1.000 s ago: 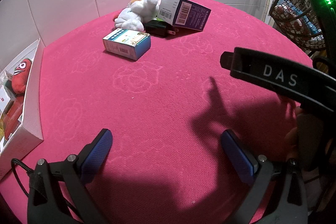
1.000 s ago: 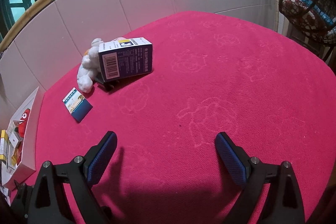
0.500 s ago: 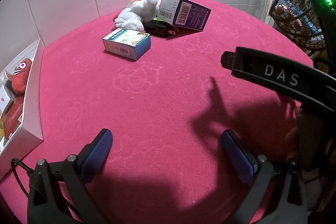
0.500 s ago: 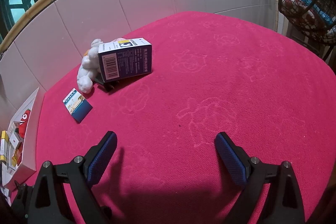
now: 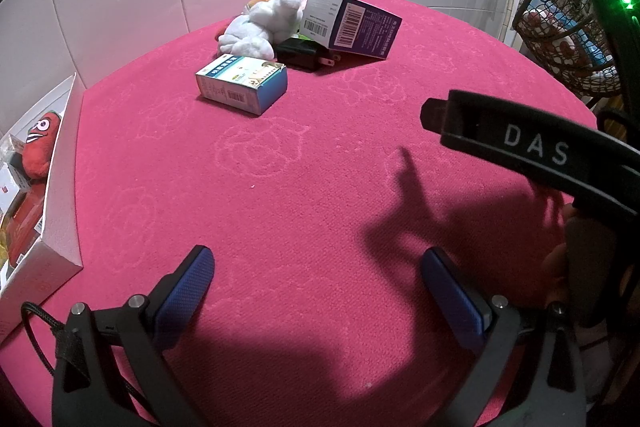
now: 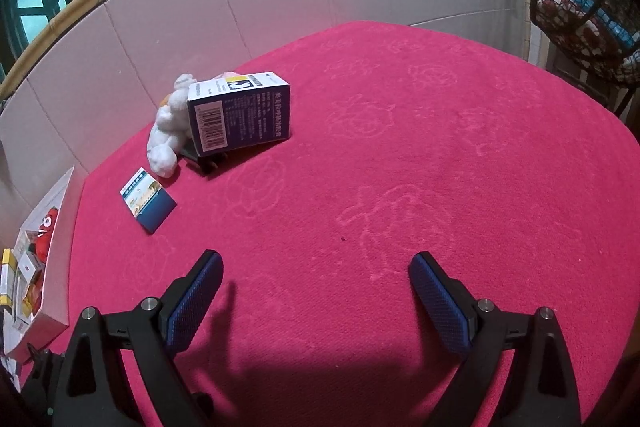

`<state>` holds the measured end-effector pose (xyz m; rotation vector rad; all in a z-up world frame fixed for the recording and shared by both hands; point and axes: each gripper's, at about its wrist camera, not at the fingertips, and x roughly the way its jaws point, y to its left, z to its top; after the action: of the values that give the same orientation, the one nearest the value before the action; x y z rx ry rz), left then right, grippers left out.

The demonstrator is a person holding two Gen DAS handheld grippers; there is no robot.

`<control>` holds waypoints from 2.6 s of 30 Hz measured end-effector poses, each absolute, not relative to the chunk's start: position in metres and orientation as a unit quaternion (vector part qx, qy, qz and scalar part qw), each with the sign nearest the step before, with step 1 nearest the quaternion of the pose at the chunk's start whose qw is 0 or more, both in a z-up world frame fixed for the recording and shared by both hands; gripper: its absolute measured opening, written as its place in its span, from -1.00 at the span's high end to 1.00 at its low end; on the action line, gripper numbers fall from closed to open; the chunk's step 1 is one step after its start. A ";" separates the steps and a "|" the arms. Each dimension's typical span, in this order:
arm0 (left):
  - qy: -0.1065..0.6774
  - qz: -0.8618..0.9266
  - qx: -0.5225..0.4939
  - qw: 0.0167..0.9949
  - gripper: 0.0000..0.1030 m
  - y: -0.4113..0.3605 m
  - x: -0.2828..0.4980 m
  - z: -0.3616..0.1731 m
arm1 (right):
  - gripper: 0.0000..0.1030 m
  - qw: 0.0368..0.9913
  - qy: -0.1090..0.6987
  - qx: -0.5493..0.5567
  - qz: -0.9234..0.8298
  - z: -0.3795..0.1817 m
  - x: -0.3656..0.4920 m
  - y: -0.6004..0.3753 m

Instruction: Organize objects

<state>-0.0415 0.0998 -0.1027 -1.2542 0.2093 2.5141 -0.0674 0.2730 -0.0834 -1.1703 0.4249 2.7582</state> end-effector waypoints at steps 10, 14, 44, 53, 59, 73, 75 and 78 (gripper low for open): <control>0.073 0.881 -0.439 0.161 -1.00 0.100 -0.041 -0.102 | -0.89 0.057 0.137 -0.388 0.910 -0.084 -0.069 0.271; 0.073 0.881 -0.439 0.161 -1.00 0.100 -0.041 -0.102 | -0.89 0.056 0.139 -0.386 0.910 -0.084 -0.068 0.272; 0.016 0.880 -0.446 0.165 -1.00 0.081 -0.059 -0.088 | -0.89 0.001 0.120 -0.337 0.934 -0.041 -0.093 0.288; -0.093 0.894 -0.437 0.045 -1.00 0.035 -0.145 -0.057 | -0.90 -0.048 0.072 -0.352 0.932 -0.025 -0.159 0.268; -0.138 0.867 -0.479 0.005 -1.00 0.028 -0.172 -0.078 | -0.90 -0.054 0.078 -0.368 0.925 -0.038 -0.190 0.261; -0.136 0.869 -0.475 -0.012 -0.79 0.015 -0.173 -0.083 | -0.80 -0.061 0.103 -0.403 0.907 -0.065 -0.215 0.259; -0.136 0.870 -0.474 -0.008 -0.66 0.010 -0.169 -0.080 | -0.73 -0.063 0.099 -0.399 0.909 -0.064 -0.211 0.257; -0.141 0.868 -0.475 -0.002 -0.48 0.002 -0.163 -0.077 | -0.72 -0.059 0.093 -0.397 0.911 -0.064 -0.205 0.257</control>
<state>-0.1631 0.0015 -0.0770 -1.4949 -0.4443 2.7306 -0.2054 0.2568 -0.0640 -1.2952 0.3034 2.9754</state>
